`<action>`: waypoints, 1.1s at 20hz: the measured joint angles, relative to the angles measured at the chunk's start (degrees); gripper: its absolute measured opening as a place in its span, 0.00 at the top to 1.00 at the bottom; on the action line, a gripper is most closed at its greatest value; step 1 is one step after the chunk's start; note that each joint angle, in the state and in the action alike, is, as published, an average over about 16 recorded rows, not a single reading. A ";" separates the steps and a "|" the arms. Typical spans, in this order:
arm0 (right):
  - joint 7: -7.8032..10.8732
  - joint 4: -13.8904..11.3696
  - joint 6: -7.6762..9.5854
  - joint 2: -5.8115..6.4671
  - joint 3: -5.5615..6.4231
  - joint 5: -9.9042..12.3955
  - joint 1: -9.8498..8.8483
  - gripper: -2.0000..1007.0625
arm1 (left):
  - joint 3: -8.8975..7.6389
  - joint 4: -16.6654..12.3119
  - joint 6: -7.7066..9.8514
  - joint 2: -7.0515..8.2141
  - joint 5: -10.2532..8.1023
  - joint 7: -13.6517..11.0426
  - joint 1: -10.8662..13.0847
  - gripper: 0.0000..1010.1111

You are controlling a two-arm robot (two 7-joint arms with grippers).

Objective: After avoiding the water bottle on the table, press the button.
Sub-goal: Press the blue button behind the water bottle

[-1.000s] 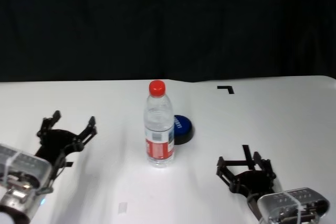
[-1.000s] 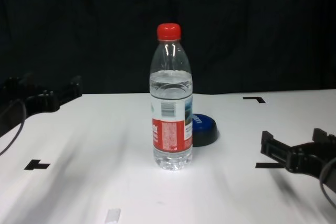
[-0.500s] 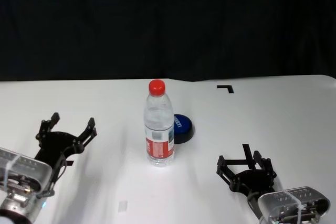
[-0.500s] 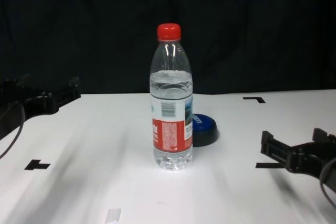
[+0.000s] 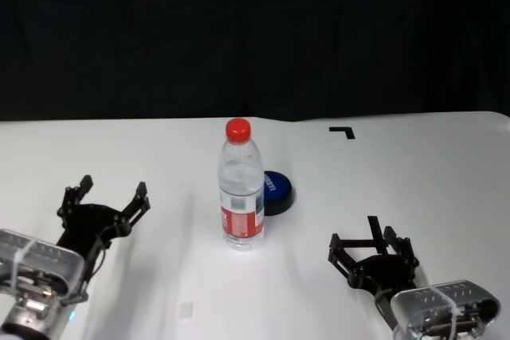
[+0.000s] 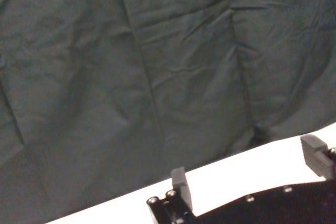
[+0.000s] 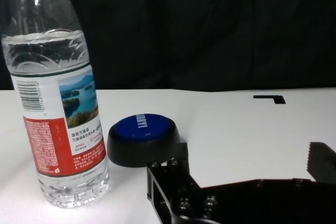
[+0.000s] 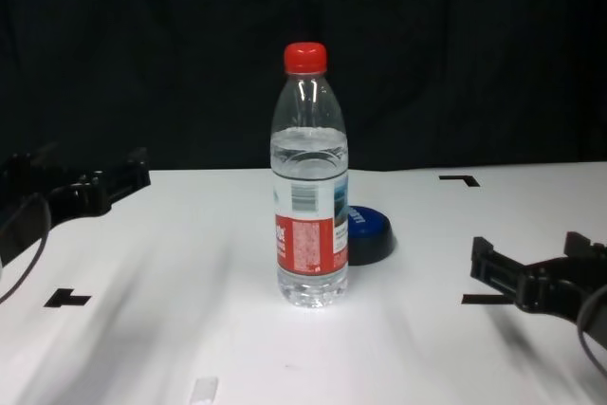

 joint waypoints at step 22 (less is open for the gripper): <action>0.00 0.00 0.00 0.00 0.00 0.00 0.00 0.00 | 0.12 -1.80 0.82 -1.96 0.76 1.01 2.79 0.00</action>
